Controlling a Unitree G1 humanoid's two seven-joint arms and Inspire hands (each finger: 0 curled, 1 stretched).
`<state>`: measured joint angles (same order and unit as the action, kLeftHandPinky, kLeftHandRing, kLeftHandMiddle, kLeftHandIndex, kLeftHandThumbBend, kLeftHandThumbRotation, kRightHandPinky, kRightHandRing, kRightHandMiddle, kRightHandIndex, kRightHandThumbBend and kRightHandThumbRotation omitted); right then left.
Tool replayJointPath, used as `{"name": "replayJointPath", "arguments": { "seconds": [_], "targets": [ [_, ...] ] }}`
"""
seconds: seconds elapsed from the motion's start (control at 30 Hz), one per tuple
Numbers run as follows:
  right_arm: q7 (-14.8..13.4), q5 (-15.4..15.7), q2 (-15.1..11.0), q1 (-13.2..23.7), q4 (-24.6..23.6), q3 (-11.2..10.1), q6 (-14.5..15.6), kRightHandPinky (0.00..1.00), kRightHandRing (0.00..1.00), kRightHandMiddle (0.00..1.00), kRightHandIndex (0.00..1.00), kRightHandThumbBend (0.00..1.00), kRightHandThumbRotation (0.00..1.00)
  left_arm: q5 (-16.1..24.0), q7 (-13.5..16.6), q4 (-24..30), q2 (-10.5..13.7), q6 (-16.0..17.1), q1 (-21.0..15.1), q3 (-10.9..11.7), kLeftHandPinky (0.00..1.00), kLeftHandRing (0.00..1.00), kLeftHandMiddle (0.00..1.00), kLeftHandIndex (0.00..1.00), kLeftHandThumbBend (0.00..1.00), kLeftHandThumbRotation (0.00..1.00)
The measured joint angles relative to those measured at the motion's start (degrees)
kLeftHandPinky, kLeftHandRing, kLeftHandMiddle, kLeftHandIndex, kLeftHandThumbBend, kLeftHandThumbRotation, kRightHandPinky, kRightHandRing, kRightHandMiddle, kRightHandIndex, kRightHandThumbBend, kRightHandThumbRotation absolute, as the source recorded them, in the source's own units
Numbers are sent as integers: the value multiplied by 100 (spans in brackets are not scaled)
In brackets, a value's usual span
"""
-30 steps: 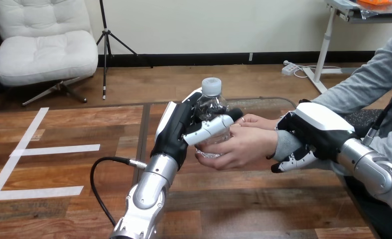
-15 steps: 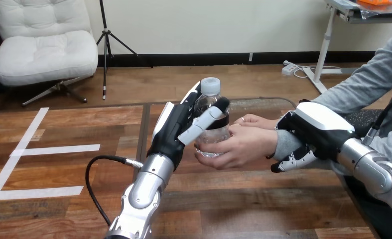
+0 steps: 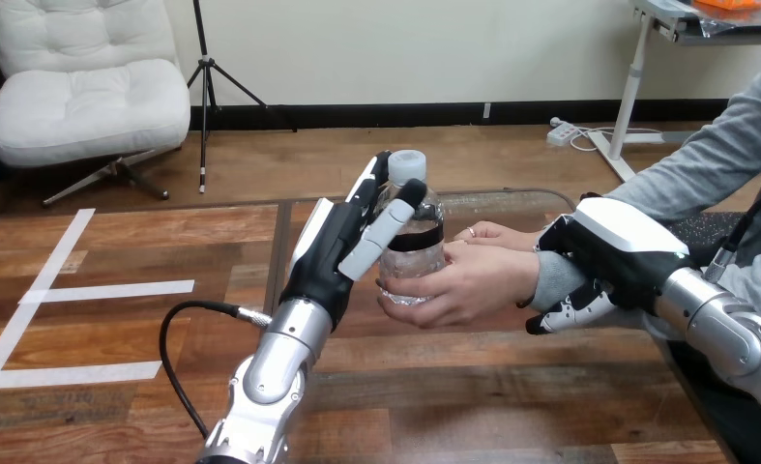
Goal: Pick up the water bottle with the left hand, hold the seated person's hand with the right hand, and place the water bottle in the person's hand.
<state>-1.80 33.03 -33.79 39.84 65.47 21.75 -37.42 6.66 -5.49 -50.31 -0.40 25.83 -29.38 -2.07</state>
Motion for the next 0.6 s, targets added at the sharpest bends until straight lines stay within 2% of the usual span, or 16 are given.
{"name": "replayJointPath", "arguments": {
  "seconds": [0.6],
  "targets": [
    [0, -2, -1, 0, 0, 0, 2, 17, 21, 27, 27, 69, 0, -382, -147, 276, 127, -70, 113, 212, 100, 98, 98, 98, 100, 100]
  ]
}}
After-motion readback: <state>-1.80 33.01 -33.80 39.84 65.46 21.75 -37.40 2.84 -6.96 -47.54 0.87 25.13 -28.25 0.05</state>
